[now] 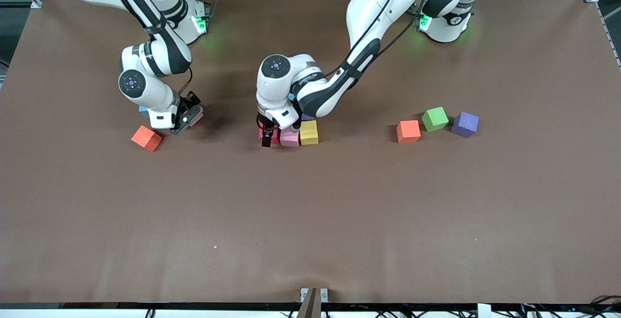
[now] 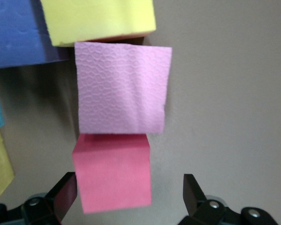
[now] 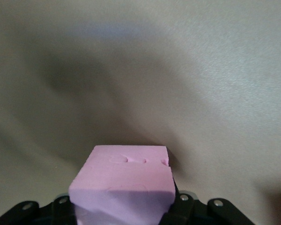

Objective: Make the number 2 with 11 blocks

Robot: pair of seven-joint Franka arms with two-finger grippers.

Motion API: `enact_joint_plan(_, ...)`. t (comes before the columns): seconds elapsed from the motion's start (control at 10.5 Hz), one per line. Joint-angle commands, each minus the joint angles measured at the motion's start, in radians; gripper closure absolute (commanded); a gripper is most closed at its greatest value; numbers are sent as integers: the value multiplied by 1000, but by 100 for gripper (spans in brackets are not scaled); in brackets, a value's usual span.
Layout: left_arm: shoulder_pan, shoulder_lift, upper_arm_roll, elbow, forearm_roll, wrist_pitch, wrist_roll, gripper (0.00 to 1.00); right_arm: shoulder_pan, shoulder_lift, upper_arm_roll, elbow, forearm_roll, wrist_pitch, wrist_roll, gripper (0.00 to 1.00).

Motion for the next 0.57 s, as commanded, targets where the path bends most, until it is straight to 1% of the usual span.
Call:
enact_joint_plan(0.0, 7, -67, 5, -22, -15, -93, -1, 0, -18, -82, 20, 83, 24, -133, 7, 72)
enact_joint_plan(0.1, 40, -88, 5, -34, -13, -132, 2, 0, -18, -79, 20, 144, 27, -181, 7, 74)
enact_joint_plan(0.19, 81, -123, 5, -73, -13, -147, 18, 0, -14, -67, 20, 220, 27, -225, 12, 77)
enact_joint_plan(0.29, 132, -177, 3, -144, -13, -152, 57, 0, -5, -50, 18, 303, 29, -271, 39, 77)
enact_joint_plan(0.48, 241, -272, 0, -265, -13, -150, 156, 0, 69, 21, 17, 498, 29, -376, 193, 77)
